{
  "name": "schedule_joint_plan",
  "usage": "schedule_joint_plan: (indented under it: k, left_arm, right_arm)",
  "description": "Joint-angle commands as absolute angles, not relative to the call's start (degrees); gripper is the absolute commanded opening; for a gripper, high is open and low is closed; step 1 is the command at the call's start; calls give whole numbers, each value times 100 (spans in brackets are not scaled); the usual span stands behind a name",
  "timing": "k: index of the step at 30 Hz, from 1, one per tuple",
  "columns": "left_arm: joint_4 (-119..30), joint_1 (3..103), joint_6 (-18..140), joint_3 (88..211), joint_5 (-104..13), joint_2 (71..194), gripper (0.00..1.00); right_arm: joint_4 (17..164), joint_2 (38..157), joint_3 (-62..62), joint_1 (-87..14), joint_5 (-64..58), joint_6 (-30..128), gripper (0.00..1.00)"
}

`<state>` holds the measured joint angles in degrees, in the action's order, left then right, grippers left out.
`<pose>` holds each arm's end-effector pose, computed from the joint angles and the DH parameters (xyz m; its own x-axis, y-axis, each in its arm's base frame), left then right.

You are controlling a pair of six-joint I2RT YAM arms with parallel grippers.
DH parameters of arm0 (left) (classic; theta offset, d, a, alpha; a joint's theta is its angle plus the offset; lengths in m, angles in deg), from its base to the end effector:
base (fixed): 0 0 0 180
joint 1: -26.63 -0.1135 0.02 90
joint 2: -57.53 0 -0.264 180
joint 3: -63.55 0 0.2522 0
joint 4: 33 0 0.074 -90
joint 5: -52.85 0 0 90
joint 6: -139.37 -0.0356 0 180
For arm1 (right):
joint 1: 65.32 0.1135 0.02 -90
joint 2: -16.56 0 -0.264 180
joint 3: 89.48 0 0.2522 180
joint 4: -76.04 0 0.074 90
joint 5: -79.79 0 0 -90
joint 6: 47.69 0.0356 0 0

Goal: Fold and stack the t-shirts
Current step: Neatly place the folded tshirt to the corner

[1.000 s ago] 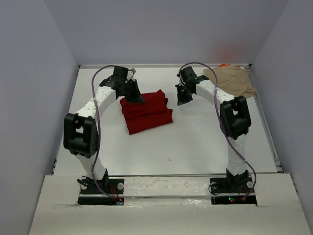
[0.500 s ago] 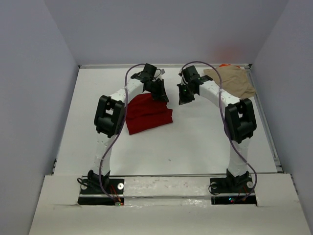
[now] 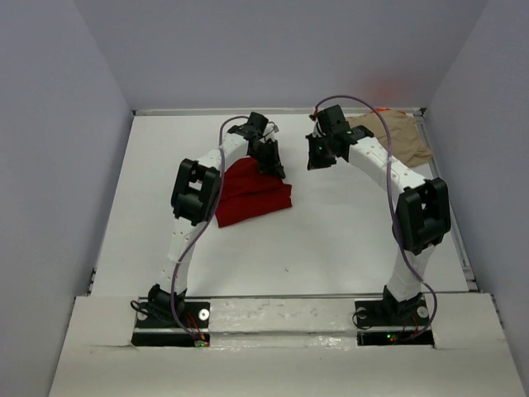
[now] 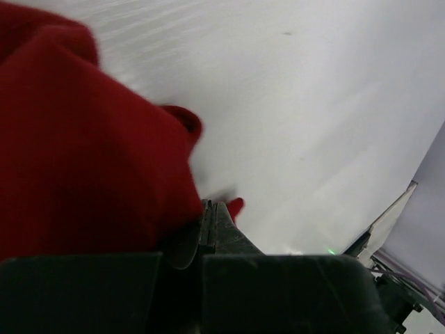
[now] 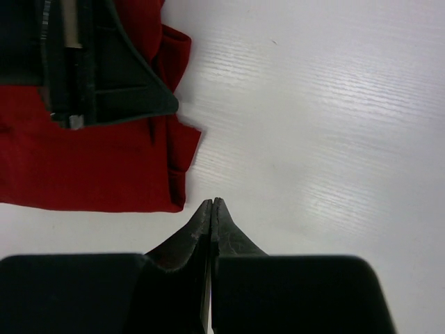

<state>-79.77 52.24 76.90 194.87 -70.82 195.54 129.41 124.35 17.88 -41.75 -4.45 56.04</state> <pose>0.4680 -0.2462 0.1775 -0.9463 0.0270 -0.3221 0.2481 0.6995 -0.6702 0.3812 0.1702 0.2747 -0.8258 -0.1026 -0.5545 -0.2637 0.9394 0.2189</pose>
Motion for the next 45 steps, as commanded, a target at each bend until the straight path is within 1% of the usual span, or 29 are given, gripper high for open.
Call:
schedule_joint_plan:
  k: [1,9,18,22,24,25,31,37,45]
  left_arm:
    - [-8490,5168,7829,19702,-7170,19780,0]
    - [-8640,5133,7750,19421,-6809,19657,0]
    - [-8306,5028,7758,18534,-6747,19244,0]
    - [-8122,4922,7837,17859,-6730,18911,0]
    - [-7964,4835,7916,17376,-6721,18630,0]
    - [-7902,4800,7943,17373,-6730,18524,0]
    - [-7498,4501,8092,15917,-6827,17637,0]
    - [-7330,4220,8145,14888,-6897,16548,0]
    - [-7602,3920,8022,14227,-6800,15694,0]
  right_arm:
    - [12794,11957,1675,-4212,-589,5584,0]
    - [12794,11983,1630,-4212,-616,5558,0]
    - [12777,12088,1657,-4212,-625,5531,0]
    - [12777,12097,1657,-4212,-634,5505,0]
    - [12768,12080,1666,-4212,-651,5487,0]
    - [12768,12071,1674,-4212,-652,5479,0]
    - [12768,12027,1683,-4212,-652,5452,0]
    - [12785,11983,1648,-4212,-608,5461,0]
    - [12803,11834,1630,-4212,-572,5452,0]
